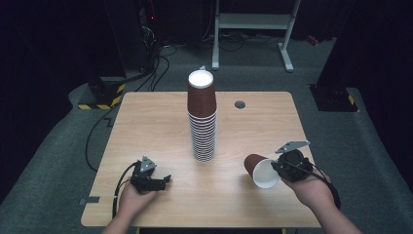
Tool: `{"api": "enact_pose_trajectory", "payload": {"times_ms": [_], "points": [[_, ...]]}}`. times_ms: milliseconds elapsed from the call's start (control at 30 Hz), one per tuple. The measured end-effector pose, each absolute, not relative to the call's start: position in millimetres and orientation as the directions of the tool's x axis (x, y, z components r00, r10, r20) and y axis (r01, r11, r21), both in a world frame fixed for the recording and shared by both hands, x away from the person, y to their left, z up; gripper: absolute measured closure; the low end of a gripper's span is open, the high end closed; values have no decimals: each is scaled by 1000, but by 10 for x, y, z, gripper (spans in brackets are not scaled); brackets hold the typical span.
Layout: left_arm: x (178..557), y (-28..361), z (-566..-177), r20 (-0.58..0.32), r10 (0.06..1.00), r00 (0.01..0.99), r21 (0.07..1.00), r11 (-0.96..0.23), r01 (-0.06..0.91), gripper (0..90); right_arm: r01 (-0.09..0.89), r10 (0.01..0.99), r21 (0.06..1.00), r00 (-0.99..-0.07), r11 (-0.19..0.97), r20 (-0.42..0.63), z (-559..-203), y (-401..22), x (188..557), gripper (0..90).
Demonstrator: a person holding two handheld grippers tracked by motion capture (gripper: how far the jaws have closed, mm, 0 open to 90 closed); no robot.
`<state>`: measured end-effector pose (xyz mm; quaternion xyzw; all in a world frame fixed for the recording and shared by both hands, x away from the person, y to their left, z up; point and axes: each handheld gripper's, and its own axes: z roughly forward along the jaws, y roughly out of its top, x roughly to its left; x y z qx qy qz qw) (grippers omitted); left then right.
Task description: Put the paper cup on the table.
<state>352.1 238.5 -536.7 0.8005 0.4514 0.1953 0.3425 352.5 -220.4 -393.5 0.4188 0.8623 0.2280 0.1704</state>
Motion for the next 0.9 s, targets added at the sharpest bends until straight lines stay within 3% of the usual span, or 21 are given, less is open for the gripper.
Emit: {"api": "enact_pose_trajectory", "payload": {"times_ms": [333, 567, 900], "points": [[3518, 2384, -5365, 4, 857, 515, 723, -358, 591, 136, 738, 814, 403, -580, 541, -31, -3770, -2175, 3737, 857], [3514, 2388, -5366, 7, 857, 516, 725, -360, 587, 136, 796, 818, 268, -573, 543, 46, -3855, -2117, 3897, 856], [3513, 2393, -5366, 3, 855, 519, 725, -360, 588, 136, 815, 815, 114, -576, 568, 57, -3990, -1977, 4083, 856]]}}
